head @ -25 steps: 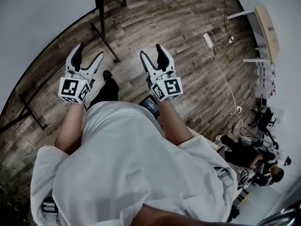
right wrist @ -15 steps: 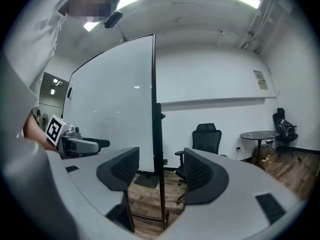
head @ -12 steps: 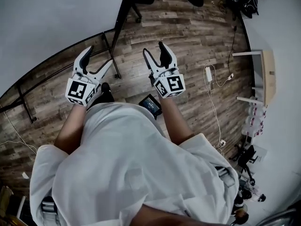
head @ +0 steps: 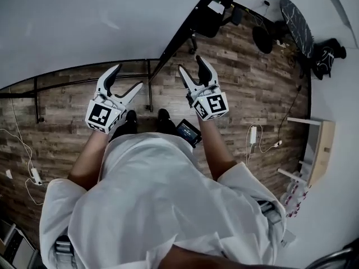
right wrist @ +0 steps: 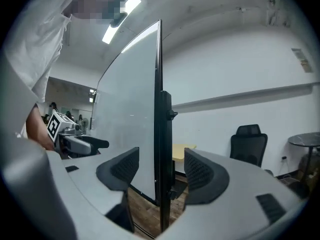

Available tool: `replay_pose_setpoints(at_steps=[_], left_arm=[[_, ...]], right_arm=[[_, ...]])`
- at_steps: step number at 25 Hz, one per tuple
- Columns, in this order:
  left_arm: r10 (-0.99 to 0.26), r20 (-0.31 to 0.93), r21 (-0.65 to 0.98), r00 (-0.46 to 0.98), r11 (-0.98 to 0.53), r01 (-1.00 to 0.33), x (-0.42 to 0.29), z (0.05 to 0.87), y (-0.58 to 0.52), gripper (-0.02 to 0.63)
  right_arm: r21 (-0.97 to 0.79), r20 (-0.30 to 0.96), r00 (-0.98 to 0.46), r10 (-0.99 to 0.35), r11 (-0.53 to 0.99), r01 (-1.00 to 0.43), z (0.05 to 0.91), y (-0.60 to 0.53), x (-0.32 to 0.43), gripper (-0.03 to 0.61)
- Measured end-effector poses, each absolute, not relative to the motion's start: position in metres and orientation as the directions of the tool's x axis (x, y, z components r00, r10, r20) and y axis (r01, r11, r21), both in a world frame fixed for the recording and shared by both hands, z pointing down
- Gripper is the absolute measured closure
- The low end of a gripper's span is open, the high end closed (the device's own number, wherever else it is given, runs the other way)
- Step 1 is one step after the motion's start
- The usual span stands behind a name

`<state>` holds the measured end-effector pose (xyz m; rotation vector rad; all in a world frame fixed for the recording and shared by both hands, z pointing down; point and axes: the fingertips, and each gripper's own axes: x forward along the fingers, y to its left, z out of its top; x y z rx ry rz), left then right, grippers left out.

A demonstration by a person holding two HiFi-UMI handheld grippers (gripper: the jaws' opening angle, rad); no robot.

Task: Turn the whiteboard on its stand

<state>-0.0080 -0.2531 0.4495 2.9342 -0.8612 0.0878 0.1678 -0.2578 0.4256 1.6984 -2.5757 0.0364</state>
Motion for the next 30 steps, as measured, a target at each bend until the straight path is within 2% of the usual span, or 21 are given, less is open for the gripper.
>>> replay_pose_setpoints(at_steps=[8,16,24,30], left_arm=[[-0.737,0.080,0.072,0.671,-0.667,-0.741,0.010,0.446,-0.259,0.258],[-0.836,0.056,0.066,0.545,-0.542,-0.838,0.020,0.436,-0.244,0.258],[-0.915,0.016,0.053,0.403,-0.402,-0.914,0.010,0.417,-0.226,0.258],[-0.942,0.023,0.055,0.335,-0.334,-0.941,0.014,0.418,-0.207,0.258]], right_arm=[[-0.013,0.048,-0.662,-0.748,0.662,-0.749,0.419,-0.298,0.173,0.290],[-0.078,0.071,-0.848,-0.525,0.845,-0.529,0.423,-0.316,0.160,0.287],[-0.039,0.103,-0.944,-0.312,0.947,-0.317,0.423,-0.321,0.130,0.290],[-0.027,0.102,-0.955,-0.280,0.958,-0.284,0.425,-0.324,0.125,0.349]])
